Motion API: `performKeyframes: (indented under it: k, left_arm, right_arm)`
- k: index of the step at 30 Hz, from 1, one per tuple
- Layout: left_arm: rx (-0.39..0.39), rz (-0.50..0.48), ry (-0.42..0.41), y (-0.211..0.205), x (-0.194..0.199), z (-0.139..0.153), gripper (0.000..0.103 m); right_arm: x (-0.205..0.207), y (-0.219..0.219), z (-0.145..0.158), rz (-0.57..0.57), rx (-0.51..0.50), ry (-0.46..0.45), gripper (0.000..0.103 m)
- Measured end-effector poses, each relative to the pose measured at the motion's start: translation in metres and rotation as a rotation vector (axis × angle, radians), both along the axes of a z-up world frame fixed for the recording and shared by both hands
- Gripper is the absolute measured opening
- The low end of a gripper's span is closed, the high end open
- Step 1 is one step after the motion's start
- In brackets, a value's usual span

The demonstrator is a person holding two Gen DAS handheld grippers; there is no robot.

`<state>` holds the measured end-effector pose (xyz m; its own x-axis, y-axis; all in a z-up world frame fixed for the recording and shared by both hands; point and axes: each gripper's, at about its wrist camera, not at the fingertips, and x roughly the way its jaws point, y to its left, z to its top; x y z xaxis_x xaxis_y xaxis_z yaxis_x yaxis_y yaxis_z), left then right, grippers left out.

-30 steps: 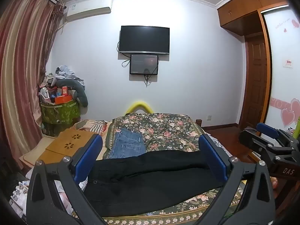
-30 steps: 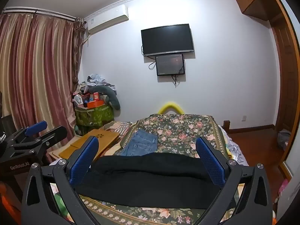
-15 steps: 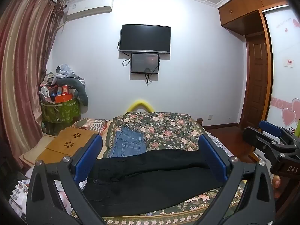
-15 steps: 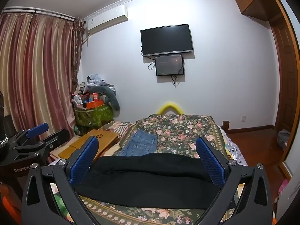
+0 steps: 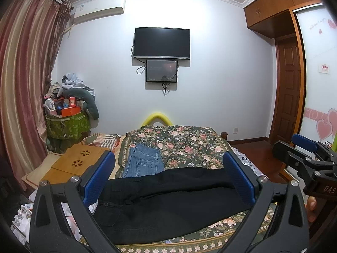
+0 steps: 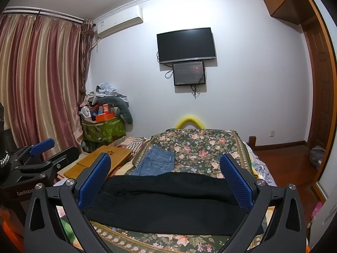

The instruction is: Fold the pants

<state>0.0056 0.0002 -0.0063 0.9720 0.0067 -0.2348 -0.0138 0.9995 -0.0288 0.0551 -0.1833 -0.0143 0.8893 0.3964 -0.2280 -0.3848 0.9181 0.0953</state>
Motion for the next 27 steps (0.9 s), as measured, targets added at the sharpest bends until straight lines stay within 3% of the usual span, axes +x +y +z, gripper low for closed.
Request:
performKeyframes:
  k: [27]
  left_arm:
    - [-0.011,-0.001,0.008,-0.0012,0.0023,0.0041,0.103]
  right_arm:
    - [0.0034,-0.0042,0.0005,-0.006,0.005,0.004,0.103]
